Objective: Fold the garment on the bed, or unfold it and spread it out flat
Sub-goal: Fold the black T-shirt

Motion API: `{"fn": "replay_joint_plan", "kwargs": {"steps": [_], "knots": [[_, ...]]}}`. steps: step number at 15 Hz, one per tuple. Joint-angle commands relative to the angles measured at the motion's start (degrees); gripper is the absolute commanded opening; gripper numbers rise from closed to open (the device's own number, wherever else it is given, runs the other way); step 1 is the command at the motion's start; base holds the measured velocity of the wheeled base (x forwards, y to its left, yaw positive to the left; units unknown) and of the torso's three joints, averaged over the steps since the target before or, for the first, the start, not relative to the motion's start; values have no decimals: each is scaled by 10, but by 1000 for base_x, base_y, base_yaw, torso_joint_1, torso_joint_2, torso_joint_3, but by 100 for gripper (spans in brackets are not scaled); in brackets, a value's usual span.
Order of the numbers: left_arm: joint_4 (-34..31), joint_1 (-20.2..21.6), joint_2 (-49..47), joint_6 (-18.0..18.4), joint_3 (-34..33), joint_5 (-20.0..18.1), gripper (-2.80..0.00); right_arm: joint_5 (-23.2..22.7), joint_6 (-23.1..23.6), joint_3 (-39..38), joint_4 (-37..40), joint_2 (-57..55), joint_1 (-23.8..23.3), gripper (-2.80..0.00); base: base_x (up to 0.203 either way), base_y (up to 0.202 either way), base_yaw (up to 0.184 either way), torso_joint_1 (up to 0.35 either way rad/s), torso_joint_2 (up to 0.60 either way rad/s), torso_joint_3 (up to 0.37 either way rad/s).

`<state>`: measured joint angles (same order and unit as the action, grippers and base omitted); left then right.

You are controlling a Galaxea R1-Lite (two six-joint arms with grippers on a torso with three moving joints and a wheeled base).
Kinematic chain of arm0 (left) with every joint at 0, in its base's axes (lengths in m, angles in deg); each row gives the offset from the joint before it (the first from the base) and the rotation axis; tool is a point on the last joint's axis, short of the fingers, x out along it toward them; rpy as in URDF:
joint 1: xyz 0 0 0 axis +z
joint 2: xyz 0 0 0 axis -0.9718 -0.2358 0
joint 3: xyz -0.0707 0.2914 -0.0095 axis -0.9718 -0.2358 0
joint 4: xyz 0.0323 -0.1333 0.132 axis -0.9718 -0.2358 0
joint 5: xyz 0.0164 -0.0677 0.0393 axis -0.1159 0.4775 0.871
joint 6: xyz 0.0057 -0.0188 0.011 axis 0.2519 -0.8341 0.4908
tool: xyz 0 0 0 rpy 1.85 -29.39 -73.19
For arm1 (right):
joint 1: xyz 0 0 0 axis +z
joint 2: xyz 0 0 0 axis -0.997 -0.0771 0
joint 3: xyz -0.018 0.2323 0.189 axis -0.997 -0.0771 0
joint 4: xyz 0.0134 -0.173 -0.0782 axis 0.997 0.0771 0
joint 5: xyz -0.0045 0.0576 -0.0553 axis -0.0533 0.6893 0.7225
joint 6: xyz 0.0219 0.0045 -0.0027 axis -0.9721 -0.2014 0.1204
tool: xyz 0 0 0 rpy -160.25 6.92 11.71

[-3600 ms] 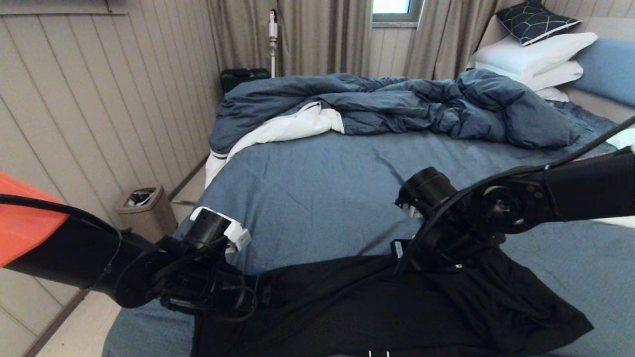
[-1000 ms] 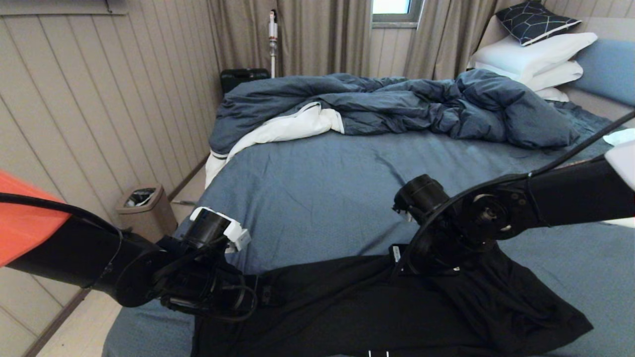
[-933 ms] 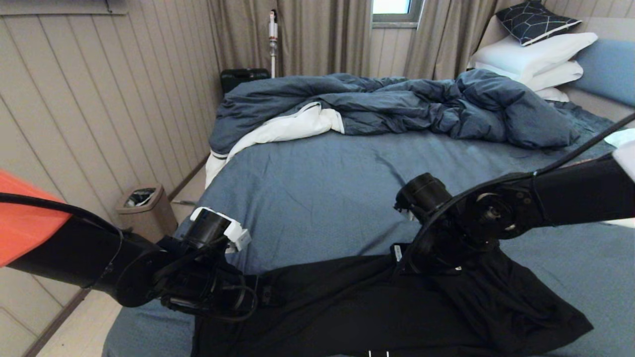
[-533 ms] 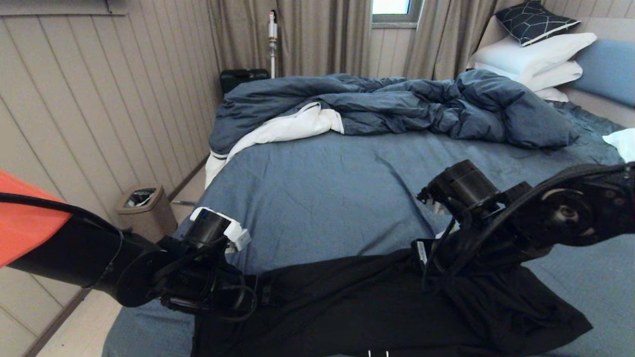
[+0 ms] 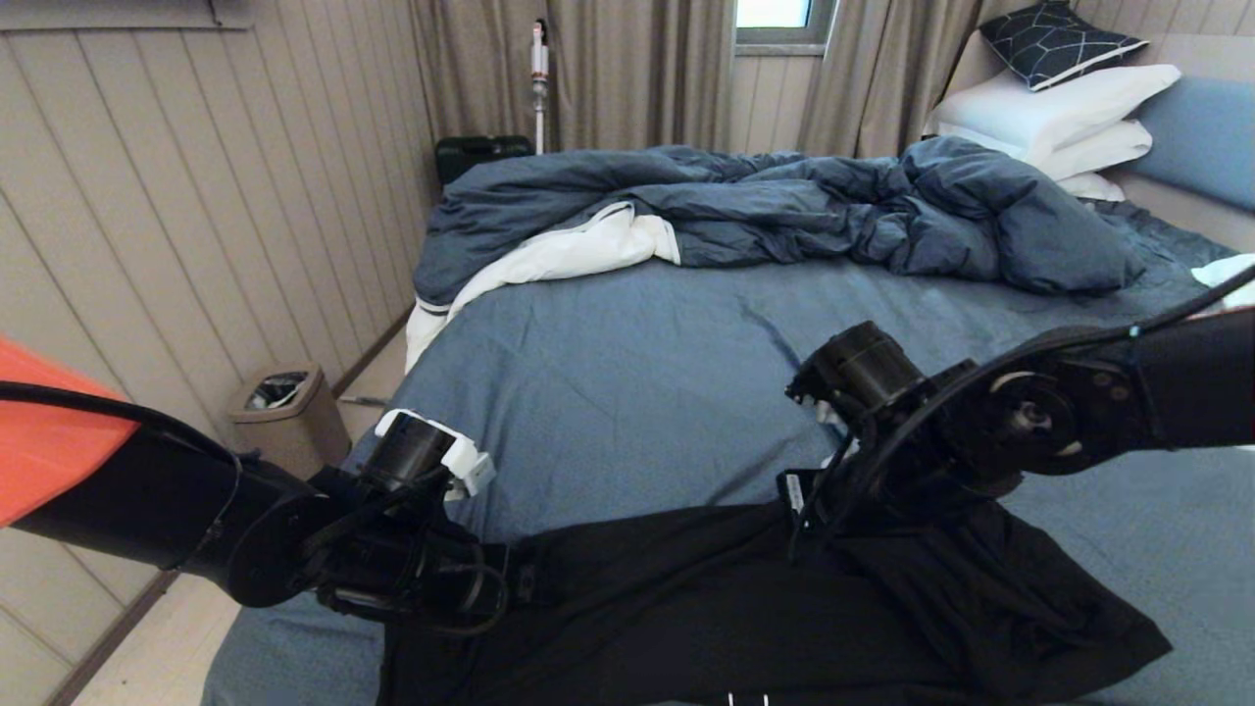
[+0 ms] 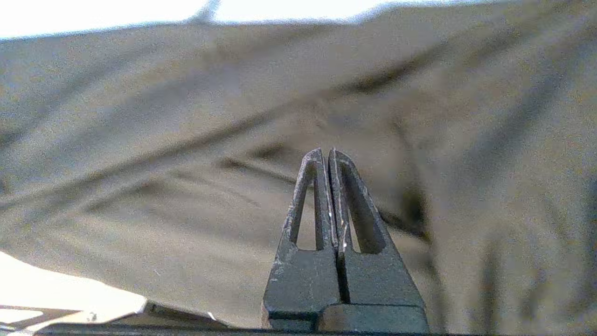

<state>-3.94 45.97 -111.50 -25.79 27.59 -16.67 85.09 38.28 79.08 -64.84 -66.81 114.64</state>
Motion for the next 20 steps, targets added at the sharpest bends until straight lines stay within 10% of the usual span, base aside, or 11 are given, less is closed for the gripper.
{"fn": "replay_joint_plan", "kwargs": {"steps": [1, 12, 13, 20], "knots": [[1, 0, 1, -1, 0, -1, 0, -1, -2, 20, 2, -31, 23, -280, 0, 0, 0, 0, 0, 0], [1, 0, -6, -1, 0, -1, 0, 1, 3, 40, 7, -52, 122, -280, 0, 0, 0, 0, 0, 0], [1, 0, -6, -1, 0, -1, 0, 1, 7, 36, 7, -51, 122, 0, 0, 0, 0, 0, 0, 0], [1, 0, -6, -1, 0, -1, 0, 1, 10, 47, 5, -83, 121, 0, 0, 0, 0, 0, 0, 0]]}}
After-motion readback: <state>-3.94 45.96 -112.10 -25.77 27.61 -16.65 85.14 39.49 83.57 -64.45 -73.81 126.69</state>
